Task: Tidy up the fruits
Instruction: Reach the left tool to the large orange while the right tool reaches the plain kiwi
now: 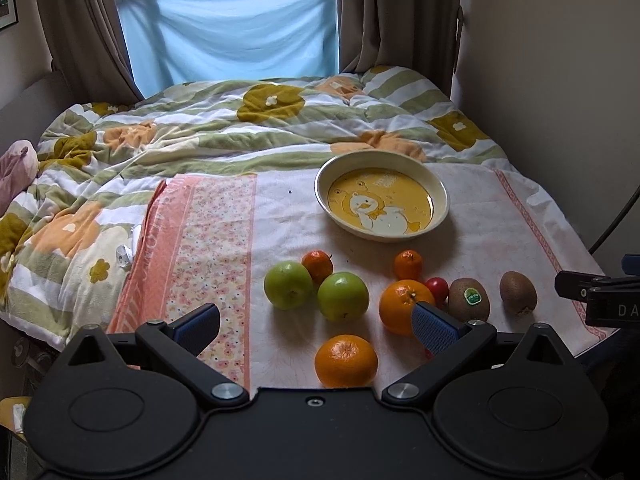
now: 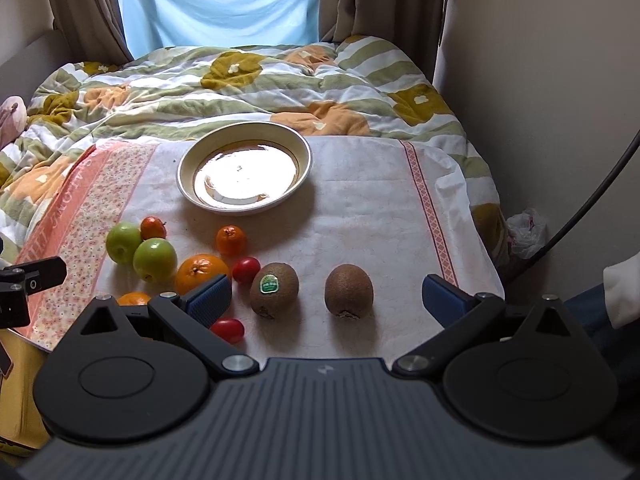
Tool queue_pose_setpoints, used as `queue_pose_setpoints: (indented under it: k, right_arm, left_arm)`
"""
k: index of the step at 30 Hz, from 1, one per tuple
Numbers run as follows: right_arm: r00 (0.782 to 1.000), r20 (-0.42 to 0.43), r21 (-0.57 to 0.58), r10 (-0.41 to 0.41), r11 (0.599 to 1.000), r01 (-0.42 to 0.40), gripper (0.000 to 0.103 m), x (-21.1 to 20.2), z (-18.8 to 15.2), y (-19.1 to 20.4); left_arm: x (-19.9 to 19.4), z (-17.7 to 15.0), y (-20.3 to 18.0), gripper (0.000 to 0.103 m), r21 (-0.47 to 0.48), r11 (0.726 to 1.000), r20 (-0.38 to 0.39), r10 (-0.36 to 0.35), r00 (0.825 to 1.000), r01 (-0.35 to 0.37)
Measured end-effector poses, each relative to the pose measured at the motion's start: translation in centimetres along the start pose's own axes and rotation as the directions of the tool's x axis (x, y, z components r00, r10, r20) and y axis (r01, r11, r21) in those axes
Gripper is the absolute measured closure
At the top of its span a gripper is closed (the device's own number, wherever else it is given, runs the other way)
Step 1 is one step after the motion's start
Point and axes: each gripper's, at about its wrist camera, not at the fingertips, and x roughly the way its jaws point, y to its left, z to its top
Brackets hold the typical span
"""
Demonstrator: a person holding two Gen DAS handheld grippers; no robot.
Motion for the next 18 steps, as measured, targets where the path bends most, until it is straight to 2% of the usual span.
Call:
queue_pose_setpoints:
  k: [9, 18]
  right_arm:
    - [0.998, -0.041, -0.004, 0.05, 0.999, -0.05, 0.0, 6.6, -1.1, -2.4]
    - [0.991, -0.102, -0.027, 0.081, 0.996, -0.084, 0.0, 11.7, -2.1, -3.2]
  left_arm:
    - [6.8, -2.8, -2.2, 0.004, -0.002, 1.0, -0.105, 0.004, 0.994, -0.004]
    - [10.8, -4.6, -2.7, 0.013, -0.078, 0.996, -0.176, 0.037, 0.984, -0.051]
